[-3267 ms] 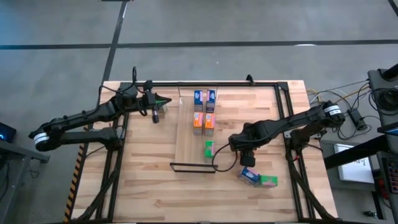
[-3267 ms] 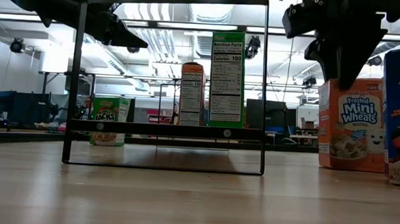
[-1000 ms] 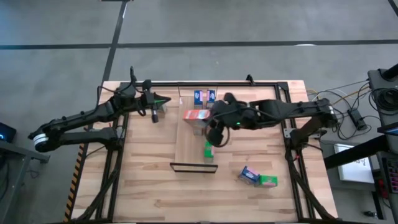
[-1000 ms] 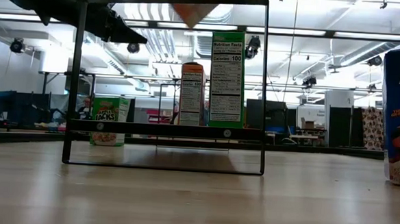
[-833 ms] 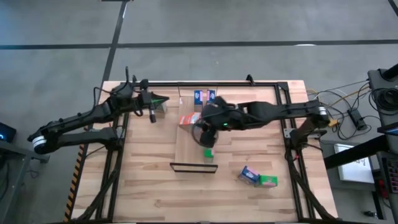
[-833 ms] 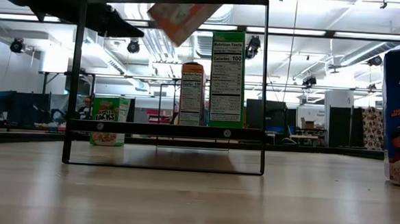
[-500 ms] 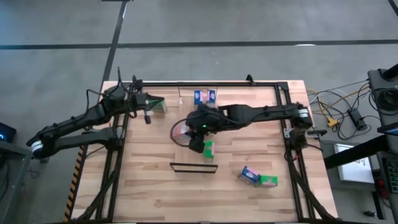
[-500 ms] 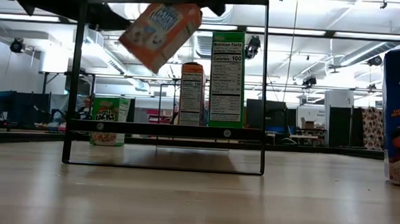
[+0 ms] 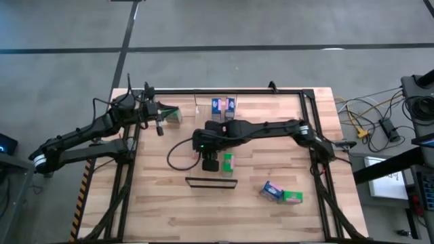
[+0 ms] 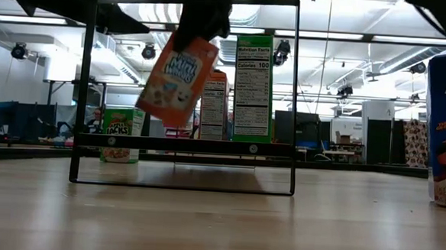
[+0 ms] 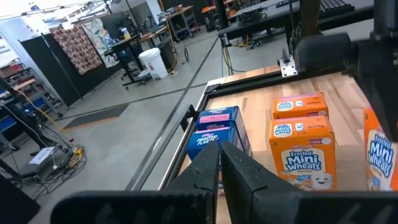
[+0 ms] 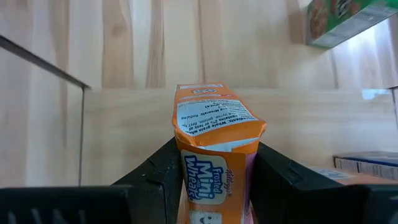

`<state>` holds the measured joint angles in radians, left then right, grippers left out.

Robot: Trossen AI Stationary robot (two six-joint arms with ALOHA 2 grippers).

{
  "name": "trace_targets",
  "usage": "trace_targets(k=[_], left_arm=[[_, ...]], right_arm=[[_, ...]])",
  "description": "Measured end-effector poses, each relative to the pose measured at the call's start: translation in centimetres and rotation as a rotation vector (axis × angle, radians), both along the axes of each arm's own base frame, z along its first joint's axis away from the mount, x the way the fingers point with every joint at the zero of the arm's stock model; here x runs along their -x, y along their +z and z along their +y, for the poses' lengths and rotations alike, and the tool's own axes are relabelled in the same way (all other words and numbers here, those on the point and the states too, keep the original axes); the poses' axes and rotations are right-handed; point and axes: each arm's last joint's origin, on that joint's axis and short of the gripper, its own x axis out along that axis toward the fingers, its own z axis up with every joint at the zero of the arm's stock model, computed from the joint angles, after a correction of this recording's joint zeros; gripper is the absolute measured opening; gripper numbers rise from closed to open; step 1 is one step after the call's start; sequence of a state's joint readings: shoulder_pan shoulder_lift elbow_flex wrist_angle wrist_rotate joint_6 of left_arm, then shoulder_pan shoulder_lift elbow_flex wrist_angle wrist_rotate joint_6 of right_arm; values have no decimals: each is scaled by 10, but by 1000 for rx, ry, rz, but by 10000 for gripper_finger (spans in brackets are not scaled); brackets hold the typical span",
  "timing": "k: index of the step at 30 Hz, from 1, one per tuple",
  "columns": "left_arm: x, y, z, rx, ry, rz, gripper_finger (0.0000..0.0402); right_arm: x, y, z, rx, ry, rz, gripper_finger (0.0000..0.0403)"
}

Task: Stack cereal on shelf
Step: Put the orange cereal box on the shelf aligned with the other orange cereal boxes

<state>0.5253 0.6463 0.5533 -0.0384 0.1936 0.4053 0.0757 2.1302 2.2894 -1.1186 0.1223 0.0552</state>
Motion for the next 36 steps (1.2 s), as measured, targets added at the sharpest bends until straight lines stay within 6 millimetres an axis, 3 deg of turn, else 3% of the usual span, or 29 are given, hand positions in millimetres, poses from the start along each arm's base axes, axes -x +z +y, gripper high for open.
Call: trace_targets(k=[8,18,26,36], left_arm=[[1,0,0,1,0,1,0],[1,0,0,1,0,1,0],[1,0,0,5,0,0,0],[-1,-1,-3,47,-29,-5,0]], right_arm=[[-7,-6,1,6,6,33,139],[-7,-6,1,-23,0,29,213],[-7,-6,1,-22,0,31,229],[15,31,-1,9,52,-19,200]])
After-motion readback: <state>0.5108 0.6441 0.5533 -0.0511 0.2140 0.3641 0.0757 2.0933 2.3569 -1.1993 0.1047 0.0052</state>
